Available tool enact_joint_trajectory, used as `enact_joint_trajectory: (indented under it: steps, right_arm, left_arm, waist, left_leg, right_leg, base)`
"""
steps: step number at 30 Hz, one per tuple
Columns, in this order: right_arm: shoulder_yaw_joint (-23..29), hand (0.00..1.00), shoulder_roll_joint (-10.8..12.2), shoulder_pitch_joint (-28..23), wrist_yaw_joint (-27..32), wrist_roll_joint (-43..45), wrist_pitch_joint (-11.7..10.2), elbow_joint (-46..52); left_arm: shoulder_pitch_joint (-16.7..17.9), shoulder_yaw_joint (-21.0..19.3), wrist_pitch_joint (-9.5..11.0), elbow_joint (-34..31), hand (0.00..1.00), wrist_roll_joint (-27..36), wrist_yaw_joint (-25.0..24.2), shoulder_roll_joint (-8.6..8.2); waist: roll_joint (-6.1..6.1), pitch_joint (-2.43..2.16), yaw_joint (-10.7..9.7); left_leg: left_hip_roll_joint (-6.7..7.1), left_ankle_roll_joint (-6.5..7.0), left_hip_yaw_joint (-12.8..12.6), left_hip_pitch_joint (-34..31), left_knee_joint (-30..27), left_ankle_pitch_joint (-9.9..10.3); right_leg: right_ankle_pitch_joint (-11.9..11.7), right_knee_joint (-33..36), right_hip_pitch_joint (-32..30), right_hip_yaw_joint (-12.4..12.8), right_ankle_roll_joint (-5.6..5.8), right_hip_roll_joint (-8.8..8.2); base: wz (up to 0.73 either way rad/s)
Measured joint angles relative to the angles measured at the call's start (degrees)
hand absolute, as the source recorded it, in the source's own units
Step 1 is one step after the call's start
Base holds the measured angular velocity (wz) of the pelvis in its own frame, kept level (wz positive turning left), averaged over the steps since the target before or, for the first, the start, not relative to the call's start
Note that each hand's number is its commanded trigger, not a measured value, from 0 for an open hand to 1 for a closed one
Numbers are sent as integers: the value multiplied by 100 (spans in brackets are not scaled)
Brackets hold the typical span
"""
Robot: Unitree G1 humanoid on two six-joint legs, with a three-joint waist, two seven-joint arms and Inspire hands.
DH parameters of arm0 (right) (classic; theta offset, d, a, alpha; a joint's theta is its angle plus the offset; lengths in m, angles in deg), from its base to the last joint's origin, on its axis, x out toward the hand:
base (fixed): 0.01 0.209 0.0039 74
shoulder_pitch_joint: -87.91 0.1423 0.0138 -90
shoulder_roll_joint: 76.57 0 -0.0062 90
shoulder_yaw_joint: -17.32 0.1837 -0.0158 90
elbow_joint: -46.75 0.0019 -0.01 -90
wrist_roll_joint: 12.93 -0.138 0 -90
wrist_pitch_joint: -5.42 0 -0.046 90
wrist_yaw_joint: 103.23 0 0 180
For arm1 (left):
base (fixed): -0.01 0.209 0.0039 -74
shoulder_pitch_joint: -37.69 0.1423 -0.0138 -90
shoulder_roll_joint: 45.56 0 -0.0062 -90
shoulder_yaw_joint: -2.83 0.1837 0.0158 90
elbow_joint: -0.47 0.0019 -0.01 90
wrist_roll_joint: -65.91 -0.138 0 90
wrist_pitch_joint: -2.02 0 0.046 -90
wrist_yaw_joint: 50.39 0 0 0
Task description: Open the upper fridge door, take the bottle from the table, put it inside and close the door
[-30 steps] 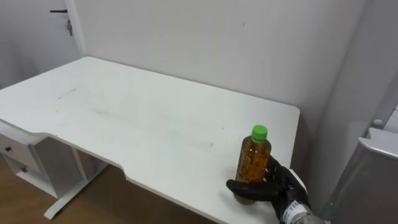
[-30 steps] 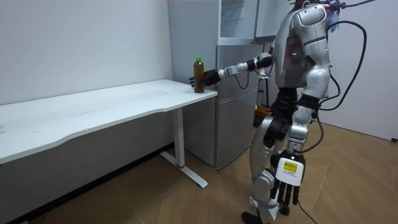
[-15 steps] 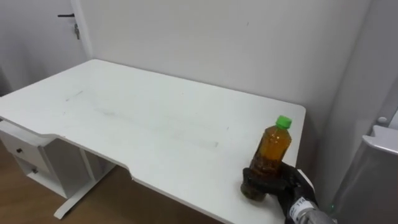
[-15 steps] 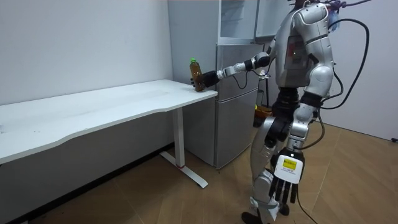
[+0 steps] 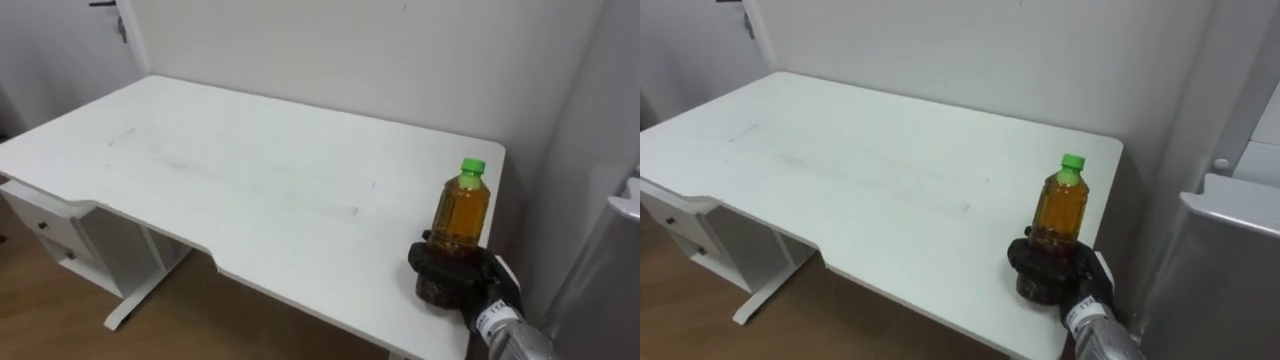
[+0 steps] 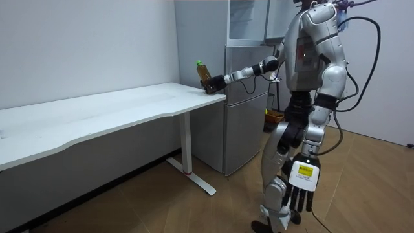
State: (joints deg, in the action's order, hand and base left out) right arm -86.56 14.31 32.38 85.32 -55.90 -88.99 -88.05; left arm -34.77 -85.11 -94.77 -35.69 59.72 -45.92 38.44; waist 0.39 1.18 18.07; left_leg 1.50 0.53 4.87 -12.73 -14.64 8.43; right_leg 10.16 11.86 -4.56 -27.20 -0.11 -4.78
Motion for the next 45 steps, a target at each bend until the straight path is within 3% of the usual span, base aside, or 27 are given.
enact_joint_trajectory:
  steps: [4,9,13,21,25,31,39,45]
  right_arm:
    - [1,100,-101,36,-9,20,-7,0]
    - [6,100,-102,34,0,220,13,21]
    - [-71,100,-98,21,3,516,273,415]
    - [-67,100,-99,-476,-99,964,529,1925]
    - [-66,100,-231,-536,-119,970,584,2782]
    - [-44,100,-526,-537,-124,989,587,3402]
    - [-9,100,-529,-537,-280,1199,783,4014]
    - [26,100,-568,-538,-378,1206,908,4523]
  left_arm:
    - [-59,-6,53,158,0,1,6,2]
    - [-151,-13,98,374,0,-14,-12,-3]
    - [-172,-74,113,281,0,-13,-11,3]
    - [-217,-442,213,269,0,-109,5,-26]
    - [-170,-598,208,136,0,-143,20,-41]
    - [-81,-662,186,162,0,-242,151,-30]
    - [11,-686,81,365,0,-245,164,-29]
    - [4,-824,76,363,0,-242,230,-35]
  waist:
    - [-32,28,38]
    - [-26,28,83]
    - [60,13,46]
    - [200,-22,-244]
    - [248,-46,-351]
    - [263,-67,-409]
    - [361,-150,-667]
    - [367,-155,-797]
  left_leg:
    - [-7,20,-13,-58,-2,-32]
    - [-38,20,-61,-45,4,-33]
    - [-61,17,-157,-50,67,-66]
    - [-61,18,-202,356,235,-68]
    - [-74,18,-319,648,336,-67]
    - [-87,17,-415,927,414,-61]
    - [-76,16,-467,1090,380,-60]
    - [-82,11,-480,1145,404,-56]
  right_leg:
    - [-21,19,-68,17,-6,-21]
    - [-44,-12,-67,51,-8,-8]
    - [-48,-19,-161,195,-15,-9]
    - [-50,-58,164,315,-9,-19]
    - [-51,-144,398,364,4,-10]
    - [-41,-131,597,442,19,3]
    - [-58,-178,765,575,20,63]
    - [-72,-223,824,591,17,81]
  base:
    - [0]
    - [-4]
    - [-11]
    - [-3]
    - [-14]
    - [-9]
    - [-4]
    - [-1]
